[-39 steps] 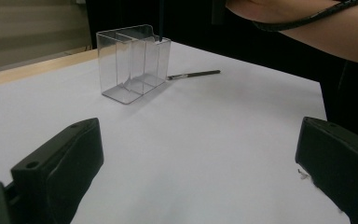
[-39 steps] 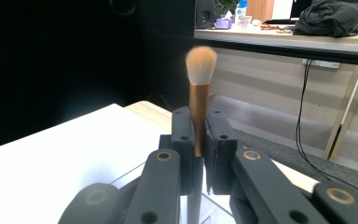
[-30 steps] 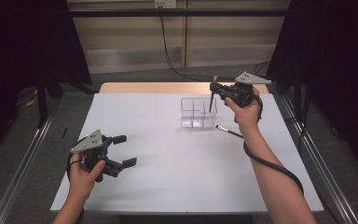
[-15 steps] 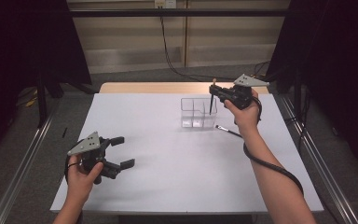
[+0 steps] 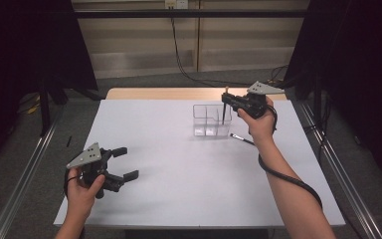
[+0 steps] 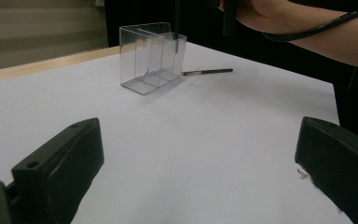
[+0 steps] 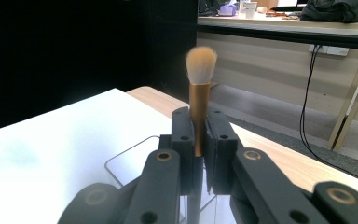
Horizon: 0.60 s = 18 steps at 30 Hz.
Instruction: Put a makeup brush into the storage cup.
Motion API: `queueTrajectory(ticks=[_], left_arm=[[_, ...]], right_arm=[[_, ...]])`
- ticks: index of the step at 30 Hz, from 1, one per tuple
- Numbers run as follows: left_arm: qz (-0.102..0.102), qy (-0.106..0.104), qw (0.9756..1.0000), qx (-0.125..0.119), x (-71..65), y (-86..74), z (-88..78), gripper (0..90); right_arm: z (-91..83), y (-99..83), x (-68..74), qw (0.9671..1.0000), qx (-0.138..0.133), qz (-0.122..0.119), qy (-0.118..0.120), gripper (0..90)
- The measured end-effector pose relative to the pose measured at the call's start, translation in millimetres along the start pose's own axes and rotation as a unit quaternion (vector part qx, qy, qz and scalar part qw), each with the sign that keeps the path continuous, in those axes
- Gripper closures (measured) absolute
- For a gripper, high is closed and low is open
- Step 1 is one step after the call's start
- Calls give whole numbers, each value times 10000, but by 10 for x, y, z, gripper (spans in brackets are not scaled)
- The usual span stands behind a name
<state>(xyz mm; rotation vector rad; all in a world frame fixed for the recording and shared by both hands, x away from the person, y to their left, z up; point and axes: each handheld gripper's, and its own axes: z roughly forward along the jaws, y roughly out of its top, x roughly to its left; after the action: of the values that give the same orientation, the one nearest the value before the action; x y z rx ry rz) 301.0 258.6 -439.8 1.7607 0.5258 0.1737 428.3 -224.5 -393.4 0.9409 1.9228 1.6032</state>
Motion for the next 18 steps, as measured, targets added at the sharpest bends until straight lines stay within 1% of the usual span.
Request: queueTrajectory(ticks=[9, 18], left_arm=[[-5, 85, 10000, 37, -22, -47, -56, 11], [-29, 65, 10000, 38, -37, -71, -66, 11]], right_arm=[[-17, -22, -5, 10000, 15, 27, 2, 842], [-25, -55, -16, 10000, 51, 66, 17, 841]])
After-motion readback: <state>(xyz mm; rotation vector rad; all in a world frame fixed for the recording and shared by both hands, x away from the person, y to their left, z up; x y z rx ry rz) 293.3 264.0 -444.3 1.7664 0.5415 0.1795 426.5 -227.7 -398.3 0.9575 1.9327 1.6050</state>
